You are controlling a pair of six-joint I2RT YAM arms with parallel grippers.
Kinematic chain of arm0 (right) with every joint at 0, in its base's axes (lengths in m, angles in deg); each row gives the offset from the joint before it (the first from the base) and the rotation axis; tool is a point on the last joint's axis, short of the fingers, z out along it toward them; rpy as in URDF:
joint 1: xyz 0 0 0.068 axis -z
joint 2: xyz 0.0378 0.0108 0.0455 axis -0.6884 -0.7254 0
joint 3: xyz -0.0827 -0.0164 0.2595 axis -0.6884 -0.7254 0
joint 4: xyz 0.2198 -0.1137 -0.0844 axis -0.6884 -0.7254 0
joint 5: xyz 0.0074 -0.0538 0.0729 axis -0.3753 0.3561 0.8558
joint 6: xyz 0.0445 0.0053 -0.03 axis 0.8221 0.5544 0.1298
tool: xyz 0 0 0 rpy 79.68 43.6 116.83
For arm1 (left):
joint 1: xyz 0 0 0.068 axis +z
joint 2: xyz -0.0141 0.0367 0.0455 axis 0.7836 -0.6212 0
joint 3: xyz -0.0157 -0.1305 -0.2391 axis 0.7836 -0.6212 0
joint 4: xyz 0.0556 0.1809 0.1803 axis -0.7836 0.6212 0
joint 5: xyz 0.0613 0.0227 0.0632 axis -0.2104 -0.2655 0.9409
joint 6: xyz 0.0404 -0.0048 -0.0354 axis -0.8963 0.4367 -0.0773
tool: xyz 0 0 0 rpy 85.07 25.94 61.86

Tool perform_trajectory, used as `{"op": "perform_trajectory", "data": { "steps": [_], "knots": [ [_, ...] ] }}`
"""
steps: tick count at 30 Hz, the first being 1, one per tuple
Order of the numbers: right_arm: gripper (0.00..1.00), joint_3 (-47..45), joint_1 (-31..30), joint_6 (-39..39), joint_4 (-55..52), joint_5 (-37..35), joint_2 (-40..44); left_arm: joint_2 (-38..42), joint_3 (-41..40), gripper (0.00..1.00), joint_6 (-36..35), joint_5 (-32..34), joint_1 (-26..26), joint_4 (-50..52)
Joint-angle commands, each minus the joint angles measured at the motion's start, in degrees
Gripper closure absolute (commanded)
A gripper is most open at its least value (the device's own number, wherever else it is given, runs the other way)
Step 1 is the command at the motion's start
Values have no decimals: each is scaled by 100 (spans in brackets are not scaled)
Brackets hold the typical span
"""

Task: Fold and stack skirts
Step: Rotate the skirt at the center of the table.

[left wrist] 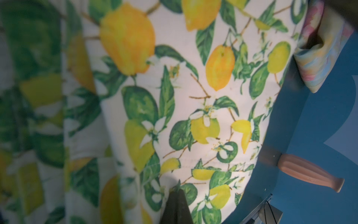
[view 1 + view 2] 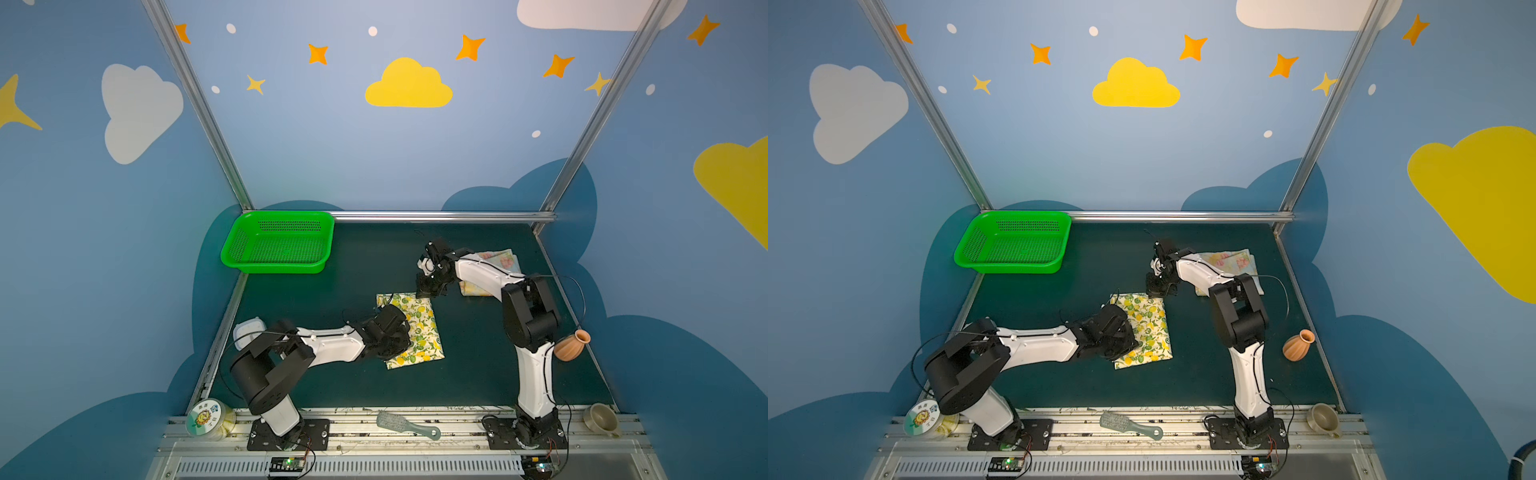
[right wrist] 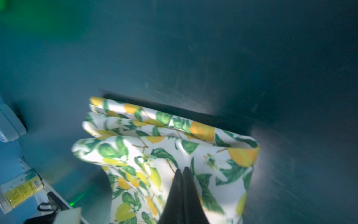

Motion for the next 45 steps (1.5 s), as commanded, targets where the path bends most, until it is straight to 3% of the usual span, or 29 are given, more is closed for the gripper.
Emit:
{"op": "perform_trajectory", "data": {
  "steps": [1, 8, 18, 23, 29, 33, 37, 38, 45],
  "knots": [
    [100, -21, 17, -20, -213, 301, -63, 12, -165, 96, 205, 230, -10, 139],
    [100, -536, 208, 202, -90, 155, -81, 7, -184, 96, 69, 314, 114, 525],
    [100, -2046, 214, 827, 560, 62, 850, 168, -76, 96, -845, 290, 934, 1182],
    [100, -2883, -186, 1254, 756, -122, 1539, 283, -40, 96, -1287, 319, 1520, 1405],
    [100, -3593, -1082, 1957, 1089, -370, 2341, 761, 26, 96, -1766, 711, 1924, 1681],
    [100, -3398, -1145, 1938, 915, -343, 2701, 1387, -24, 91, -2050, 749, 1916, 1669],
    [100, -2801, -1036, 1491, 579, -86, 2759, 1999, -195, 66, -2014, 760, 1919, 1710],
    [100, -2655, -1021, 1361, 502, -3, 2709, 2095, -231, 64, -1974, 741, 1918, 1691],
    [100, -1998, -692, 945, 329, 462, 1960, 1903, -217, 71, -1738, 375, 1873, 1195]
  ]
}}
